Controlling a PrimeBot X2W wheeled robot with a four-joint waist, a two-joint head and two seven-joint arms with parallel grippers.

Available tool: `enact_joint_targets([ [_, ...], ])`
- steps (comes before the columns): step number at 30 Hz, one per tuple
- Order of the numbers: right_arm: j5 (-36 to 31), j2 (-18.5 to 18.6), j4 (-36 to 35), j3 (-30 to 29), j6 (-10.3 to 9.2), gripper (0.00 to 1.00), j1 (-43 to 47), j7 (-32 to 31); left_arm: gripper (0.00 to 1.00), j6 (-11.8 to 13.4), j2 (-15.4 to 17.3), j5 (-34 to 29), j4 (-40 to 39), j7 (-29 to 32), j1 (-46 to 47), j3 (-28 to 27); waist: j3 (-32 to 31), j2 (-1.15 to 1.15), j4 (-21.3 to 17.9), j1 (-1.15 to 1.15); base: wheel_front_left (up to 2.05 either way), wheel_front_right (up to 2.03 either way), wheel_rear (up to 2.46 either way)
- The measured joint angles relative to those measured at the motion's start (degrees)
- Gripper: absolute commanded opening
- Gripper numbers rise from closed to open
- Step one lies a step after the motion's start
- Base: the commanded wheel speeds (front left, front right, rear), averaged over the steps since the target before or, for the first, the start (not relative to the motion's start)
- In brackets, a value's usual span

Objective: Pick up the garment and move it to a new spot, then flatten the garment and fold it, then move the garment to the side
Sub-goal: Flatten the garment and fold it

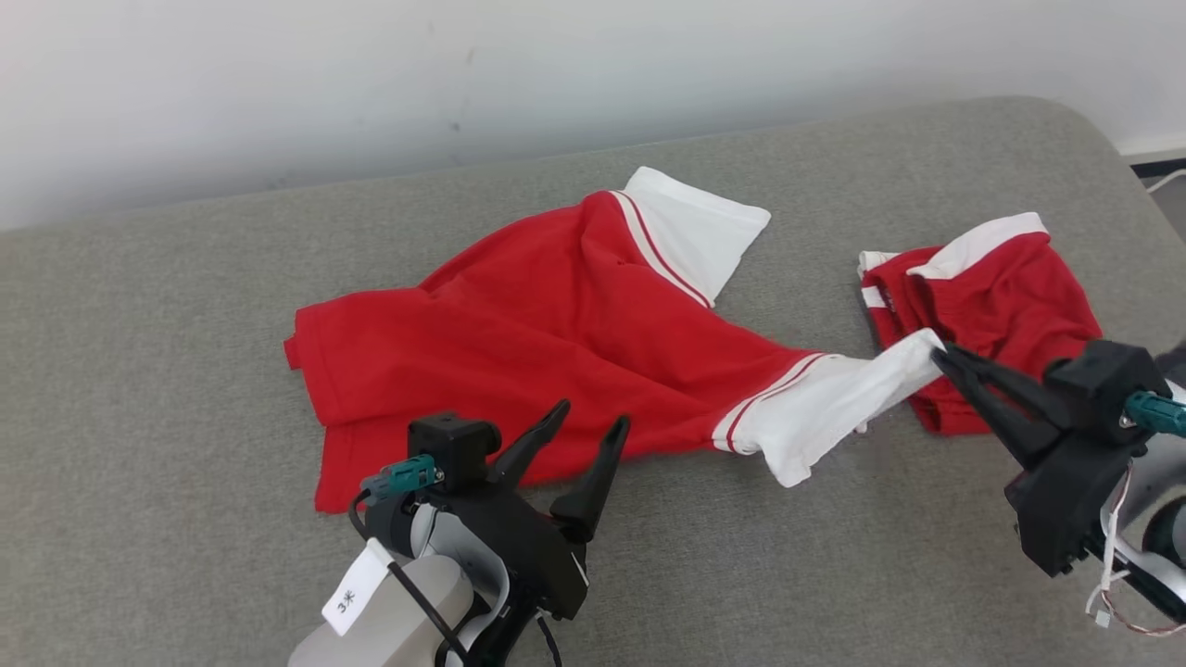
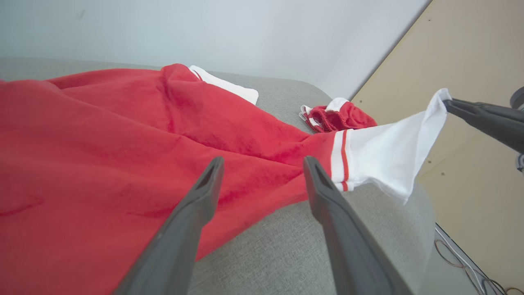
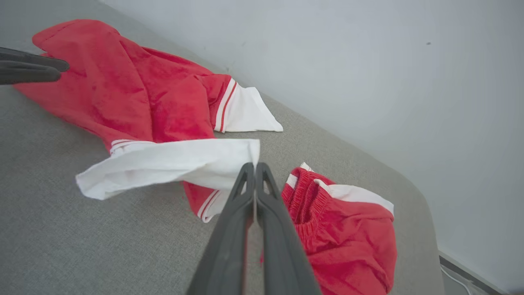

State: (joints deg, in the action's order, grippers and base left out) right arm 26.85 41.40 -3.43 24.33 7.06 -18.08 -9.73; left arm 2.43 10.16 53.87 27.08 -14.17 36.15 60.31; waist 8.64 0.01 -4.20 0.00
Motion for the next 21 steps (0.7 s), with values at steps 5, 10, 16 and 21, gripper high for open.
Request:
enact_joint_targets([
  [5, -0.53, -1.32, 2.03, 3.16, 0.01, 0.00, -0.83, 0.73, 1.00, -0.02, -0.43, -0.05, 0.69, 0.00, 0.52, -0.03, 0.24, 0.00, 1.79, 0.00, 0.00, 0.00, 0.00],
  [10, 1.83, -2.35, 5.22, 6.15, 0.02, 0.00, 3.69, 0.07, 1.00, -0.43, 0.19, -0.05, 1.40, 0.00, 0.44, -0.38, 0.58, 0.00, 3.61, 0.00, 0.00, 0.00, 0.00],
  [16, 4.91, -3.26, 6.44, 7.23, 0.02, 0.00, 5.59, -1.97, 1.00, -0.35, 1.59, -0.04, 1.82, 0.00, -0.75, -1.15, 0.69, 0.00, 3.16, 0.00, 0.00, 0.00, 0.00],
  [21, 5.61, -1.93, 6.65, 6.47, 0.00, 0.00, 8.36, -3.46, 1.00, -0.35, 1.42, -0.04, 1.76, 0.00, -0.75, -1.37, 0.45, 0.00, 1.72, 0.00, 0.00, 0.00, 0.00],
])
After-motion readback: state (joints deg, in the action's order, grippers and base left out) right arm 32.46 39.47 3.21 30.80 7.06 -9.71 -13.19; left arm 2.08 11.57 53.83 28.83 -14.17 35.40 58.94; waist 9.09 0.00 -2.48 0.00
